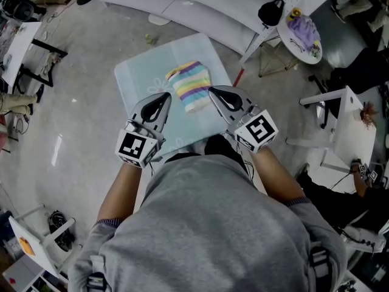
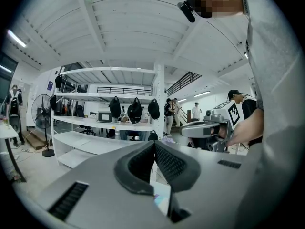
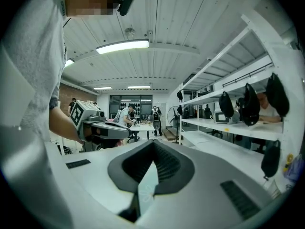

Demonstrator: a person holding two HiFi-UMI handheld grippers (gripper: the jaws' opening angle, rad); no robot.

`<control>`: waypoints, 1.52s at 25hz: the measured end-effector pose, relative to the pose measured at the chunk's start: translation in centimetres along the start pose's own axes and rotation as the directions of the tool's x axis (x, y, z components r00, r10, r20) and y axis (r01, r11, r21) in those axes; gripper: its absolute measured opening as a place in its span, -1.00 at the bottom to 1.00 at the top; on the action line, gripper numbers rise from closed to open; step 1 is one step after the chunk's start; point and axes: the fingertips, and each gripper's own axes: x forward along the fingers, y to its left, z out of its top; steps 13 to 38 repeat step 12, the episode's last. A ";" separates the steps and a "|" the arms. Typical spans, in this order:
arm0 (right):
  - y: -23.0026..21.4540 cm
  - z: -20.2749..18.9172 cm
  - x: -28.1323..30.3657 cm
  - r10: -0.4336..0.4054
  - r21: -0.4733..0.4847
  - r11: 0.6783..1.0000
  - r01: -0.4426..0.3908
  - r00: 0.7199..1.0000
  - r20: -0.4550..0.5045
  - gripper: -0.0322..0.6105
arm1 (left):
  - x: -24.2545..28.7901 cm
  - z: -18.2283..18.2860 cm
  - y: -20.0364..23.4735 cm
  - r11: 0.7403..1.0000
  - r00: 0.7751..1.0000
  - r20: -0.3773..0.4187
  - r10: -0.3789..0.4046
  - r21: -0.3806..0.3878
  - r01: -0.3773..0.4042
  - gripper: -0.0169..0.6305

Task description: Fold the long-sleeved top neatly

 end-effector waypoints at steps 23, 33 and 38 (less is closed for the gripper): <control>-0.3 -0.3 0.7 0.008 -0.002 1.000 -0.008 1.000 -0.002 -0.89 | 0.0 -0.9 0.6 0.999 0.998 -0.061 0.031 -0.023 -0.032 -0.90; -0.3 -0.3 0.7 0.008 -0.002 1.000 -0.008 1.000 -0.002 -0.89 | 0.0 -0.9 0.6 0.999 0.998 -0.061 0.031 -0.023 -0.032 -0.90; -0.3 -0.3 0.7 0.008 -0.002 1.000 -0.008 1.000 -0.002 -0.89 | 0.0 -0.9 0.6 0.999 0.998 -0.061 0.031 -0.023 -0.032 -0.90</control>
